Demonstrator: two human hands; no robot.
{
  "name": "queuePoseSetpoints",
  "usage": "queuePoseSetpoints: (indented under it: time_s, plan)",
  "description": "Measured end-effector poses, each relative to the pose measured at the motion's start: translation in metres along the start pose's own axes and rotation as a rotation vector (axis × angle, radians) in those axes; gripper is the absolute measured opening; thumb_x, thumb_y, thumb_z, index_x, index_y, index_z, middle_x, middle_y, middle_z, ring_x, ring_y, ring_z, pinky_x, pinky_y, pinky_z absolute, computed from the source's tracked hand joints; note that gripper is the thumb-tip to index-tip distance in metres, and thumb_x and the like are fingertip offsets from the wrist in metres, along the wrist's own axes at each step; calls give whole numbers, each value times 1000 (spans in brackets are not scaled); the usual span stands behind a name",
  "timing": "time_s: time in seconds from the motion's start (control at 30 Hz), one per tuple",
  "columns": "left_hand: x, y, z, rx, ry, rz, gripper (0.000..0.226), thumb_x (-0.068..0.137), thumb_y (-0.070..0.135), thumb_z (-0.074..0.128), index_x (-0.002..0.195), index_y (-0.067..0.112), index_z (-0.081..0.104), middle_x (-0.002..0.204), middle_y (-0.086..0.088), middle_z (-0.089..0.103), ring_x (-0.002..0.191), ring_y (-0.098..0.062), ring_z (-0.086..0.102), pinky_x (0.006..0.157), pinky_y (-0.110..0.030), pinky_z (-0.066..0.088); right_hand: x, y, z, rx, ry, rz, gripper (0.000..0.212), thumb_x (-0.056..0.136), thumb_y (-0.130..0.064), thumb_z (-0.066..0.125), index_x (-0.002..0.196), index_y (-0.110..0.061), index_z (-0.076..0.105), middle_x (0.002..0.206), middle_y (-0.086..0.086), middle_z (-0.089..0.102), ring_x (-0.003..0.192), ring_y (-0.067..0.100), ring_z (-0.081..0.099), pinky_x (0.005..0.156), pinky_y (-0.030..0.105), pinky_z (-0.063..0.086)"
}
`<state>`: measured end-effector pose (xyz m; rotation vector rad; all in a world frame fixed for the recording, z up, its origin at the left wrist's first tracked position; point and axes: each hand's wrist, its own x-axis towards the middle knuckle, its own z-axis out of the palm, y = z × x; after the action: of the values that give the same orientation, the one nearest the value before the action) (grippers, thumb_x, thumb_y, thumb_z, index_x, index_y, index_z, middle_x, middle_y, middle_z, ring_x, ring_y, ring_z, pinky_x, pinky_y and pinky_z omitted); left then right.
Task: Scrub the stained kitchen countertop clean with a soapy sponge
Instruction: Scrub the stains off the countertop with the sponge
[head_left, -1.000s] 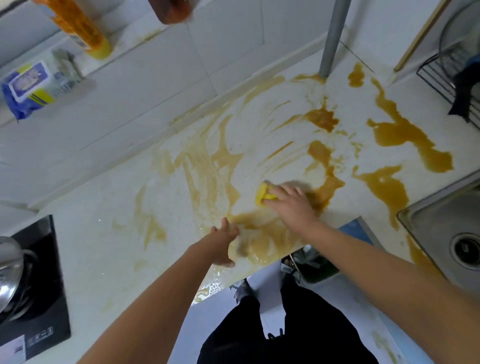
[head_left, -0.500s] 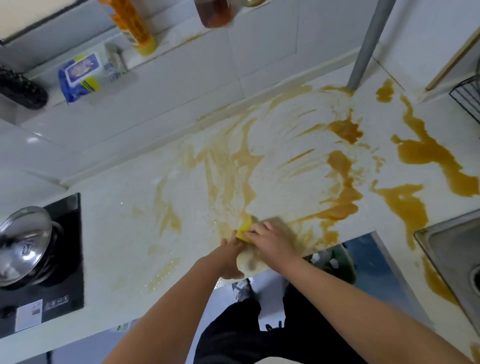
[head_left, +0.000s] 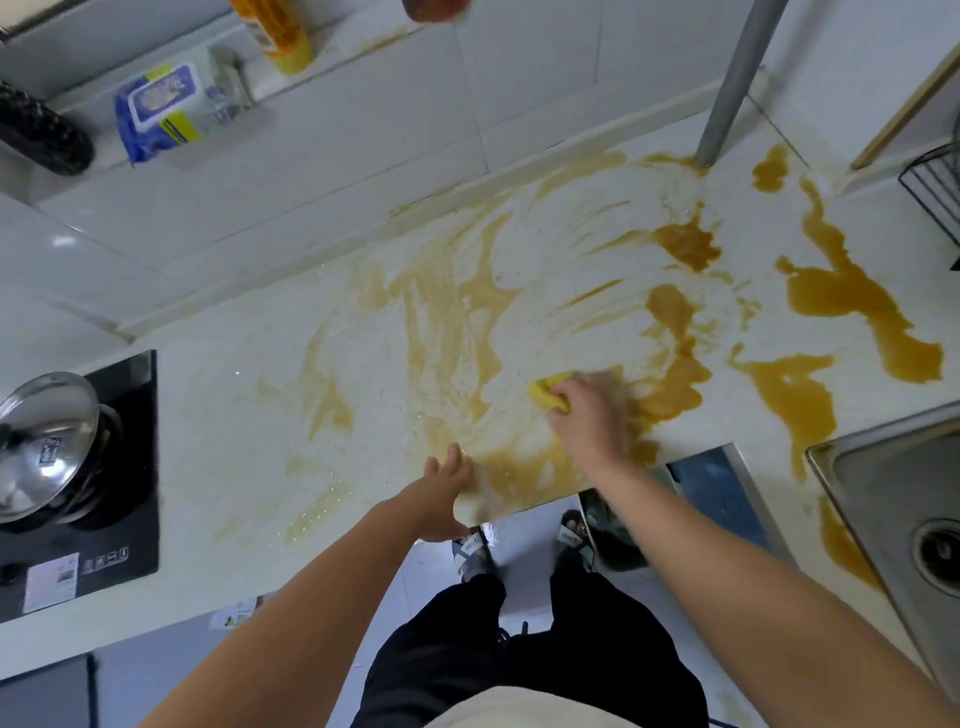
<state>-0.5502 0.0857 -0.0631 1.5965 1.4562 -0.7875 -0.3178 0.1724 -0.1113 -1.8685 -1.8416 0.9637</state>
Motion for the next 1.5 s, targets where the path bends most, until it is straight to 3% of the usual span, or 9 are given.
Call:
queuePoseSetpoints:
  time_s: [0.13,0.2,0.37,0.53,0.77,0.97,1.07,1.3,1.5]
  plan:
    - [1,1,-4,42,-16,2,109,94,29,74,165,19,-8,168,-2,-29,157,-39,-7,122,-50,29,-51,-22,41,-131,-312,-348,29,85,-16,62,111,-27,70,123,-5,60,111,22,54,89,38,47]
    - [2,1,-5,67,-23,-1,110,94,30,74,165,18,-9,168,-3,-28,157,-39,-4,123,-51,29,-63,-11,41,-189,-284,-452,30,86,-15,62,111,-29,72,120,-7,64,107,24,52,86,40,47]
    - [4,0,-2,75,-37,-7,111,95,30,73,163,18,-14,166,-1,-32,157,-37,-6,124,-49,29,-35,35,-15,-260,-24,-222,37,91,-17,65,121,-37,66,122,-16,61,113,17,50,92,38,45]
    - [5,-3,-2,74,-36,-9,110,96,30,72,163,20,-15,165,0,-34,157,-35,-5,124,-49,28,-6,64,-61,-159,93,-127,30,88,-5,64,115,-18,70,117,0,63,113,25,51,94,41,46]
    - [8,-2,-1,71,-37,-7,109,97,32,71,163,19,-14,164,0,-34,157,-35,-7,125,-48,26,-59,86,-65,-351,-351,-537,49,73,12,60,103,-25,69,112,-9,59,110,17,50,96,38,45]
    - [6,1,-6,94,-59,-20,108,97,36,70,163,18,-14,165,-3,-32,157,-36,-5,126,-48,24,-9,113,-104,-339,102,-5,47,78,11,58,105,-25,69,113,-3,61,112,28,50,92,40,45]
    - [4,6,-7,85,-58,-33,107,98,38,69,164,18,-13,165,-2,-32,157,-36,-5,126,-49,23,-10,99,-100,-308,198,100,47,76,10,59,108,-23,69,111,2,62,110,31,52,92,42,46]
    - [0,12,-9,51,-51,-49,106,97,43,67,164,19,-11,166,-2,-30,158,-35,-3,127,-48,22,-68,44,-43,-412,-293,-474,59,77,11,43,117,-26,66,123,-8,58,119,22,48,96,34,40]
    - [-1,14,-11,63,-59,-58,107,97,46,67,164,19,-12,167,-2,-29,158,-35,-1,127,-50,20,-8,92,-94,-521,230,217,25,91,-22,61,116,-21,66,117,10,60,109,34,49,88,44,42]
